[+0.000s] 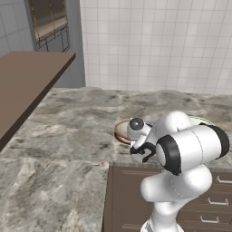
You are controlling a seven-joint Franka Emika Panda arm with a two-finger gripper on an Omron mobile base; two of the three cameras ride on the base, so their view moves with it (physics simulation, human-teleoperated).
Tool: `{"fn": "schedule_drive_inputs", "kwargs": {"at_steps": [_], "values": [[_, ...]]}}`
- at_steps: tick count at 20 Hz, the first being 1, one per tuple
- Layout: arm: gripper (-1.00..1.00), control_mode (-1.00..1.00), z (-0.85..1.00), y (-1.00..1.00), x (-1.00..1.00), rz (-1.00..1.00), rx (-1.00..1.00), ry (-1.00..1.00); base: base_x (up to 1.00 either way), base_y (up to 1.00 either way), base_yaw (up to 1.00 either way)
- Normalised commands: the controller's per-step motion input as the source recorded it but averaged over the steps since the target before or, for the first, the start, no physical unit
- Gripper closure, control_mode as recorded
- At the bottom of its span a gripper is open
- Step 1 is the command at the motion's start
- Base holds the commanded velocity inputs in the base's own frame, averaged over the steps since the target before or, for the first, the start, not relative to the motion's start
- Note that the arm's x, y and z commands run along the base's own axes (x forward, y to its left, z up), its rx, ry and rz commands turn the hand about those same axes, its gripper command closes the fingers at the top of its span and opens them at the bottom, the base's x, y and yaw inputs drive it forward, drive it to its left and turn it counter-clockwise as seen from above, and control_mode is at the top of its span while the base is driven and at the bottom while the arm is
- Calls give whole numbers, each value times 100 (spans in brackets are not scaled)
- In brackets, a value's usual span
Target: Move the bowls from the cabinet to the plates on the dining table.
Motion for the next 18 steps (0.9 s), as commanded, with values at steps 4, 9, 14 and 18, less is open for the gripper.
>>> {"fn": "schedule_drive_inputs", "kwargs": {"at_steps": [4,9,14,18], "values": [[100,-100,-8,13,0,-2,-3,1,0,0,0],[-100,-100,-5,4,0,-1,-3,3,0,0,0],[-100,-100,-2,0,-8,0,0,1,0,0,0],[-100,-100,23,-10,-20,0,2,0,0,0,0]]}}
